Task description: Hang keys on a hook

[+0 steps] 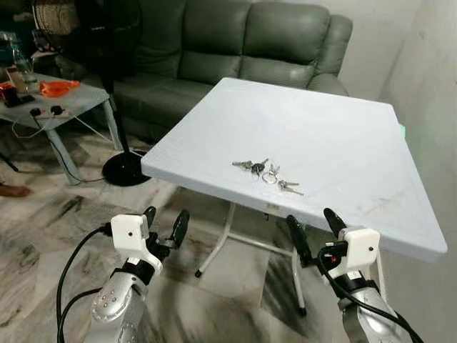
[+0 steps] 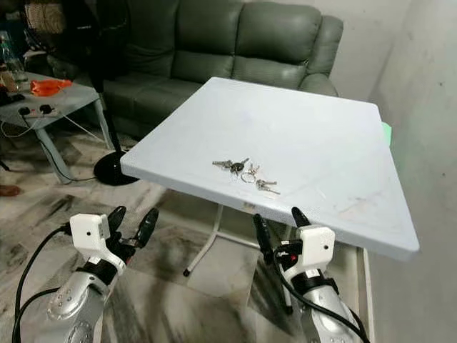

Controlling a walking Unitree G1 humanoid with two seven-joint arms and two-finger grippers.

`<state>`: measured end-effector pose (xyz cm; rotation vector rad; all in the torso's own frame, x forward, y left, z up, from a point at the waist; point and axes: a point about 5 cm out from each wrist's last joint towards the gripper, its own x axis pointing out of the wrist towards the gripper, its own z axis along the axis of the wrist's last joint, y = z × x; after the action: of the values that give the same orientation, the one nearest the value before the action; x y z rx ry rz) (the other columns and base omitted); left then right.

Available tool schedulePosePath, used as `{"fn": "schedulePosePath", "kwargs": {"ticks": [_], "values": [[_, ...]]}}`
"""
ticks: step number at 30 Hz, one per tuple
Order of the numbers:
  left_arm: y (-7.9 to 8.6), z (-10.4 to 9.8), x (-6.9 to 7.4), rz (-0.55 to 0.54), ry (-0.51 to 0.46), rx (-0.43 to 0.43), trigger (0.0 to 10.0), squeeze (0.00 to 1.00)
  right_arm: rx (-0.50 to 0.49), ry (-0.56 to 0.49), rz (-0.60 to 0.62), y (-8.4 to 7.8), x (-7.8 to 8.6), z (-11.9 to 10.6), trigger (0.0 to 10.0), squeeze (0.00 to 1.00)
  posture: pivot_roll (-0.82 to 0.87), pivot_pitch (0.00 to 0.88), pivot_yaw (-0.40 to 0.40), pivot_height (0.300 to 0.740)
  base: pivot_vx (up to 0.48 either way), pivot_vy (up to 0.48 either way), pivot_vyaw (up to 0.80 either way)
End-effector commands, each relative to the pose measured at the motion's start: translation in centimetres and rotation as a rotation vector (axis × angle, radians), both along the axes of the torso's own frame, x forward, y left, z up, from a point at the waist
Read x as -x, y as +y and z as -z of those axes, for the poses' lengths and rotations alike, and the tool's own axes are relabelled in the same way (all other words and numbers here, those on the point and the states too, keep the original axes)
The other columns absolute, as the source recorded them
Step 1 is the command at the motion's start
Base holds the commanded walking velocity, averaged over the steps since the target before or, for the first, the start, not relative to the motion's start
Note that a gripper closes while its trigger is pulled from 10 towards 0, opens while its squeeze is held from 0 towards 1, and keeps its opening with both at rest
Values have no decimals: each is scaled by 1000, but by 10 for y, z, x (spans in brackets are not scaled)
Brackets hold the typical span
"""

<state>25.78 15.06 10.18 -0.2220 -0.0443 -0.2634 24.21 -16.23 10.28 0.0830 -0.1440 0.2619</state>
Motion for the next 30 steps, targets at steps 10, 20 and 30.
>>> {"fn": "schedulePosePath", "kwargs": {"ticks": [10, 20, 30], "values": [[-5, -5, -3, 26, -5, 0, 10000, 0, 10, -19, -2, 0, -1, -7, 10000, 0, 15, 0, -40, 740, 397, 0, 0], [-8, -5, -3, 37, -9, -1, 10000, 0, 17, -15, -13, 1, -1, -5, 10000, 0, 18, 0, -40, 740, 397, 0, 0], [-16, -2, -1, 47, 2, -21, 10000, 0, 44, -9, -38, 1, -2, -5, 10000, 0, 22, 0, -44, 740, 109, 0, 0]]}}
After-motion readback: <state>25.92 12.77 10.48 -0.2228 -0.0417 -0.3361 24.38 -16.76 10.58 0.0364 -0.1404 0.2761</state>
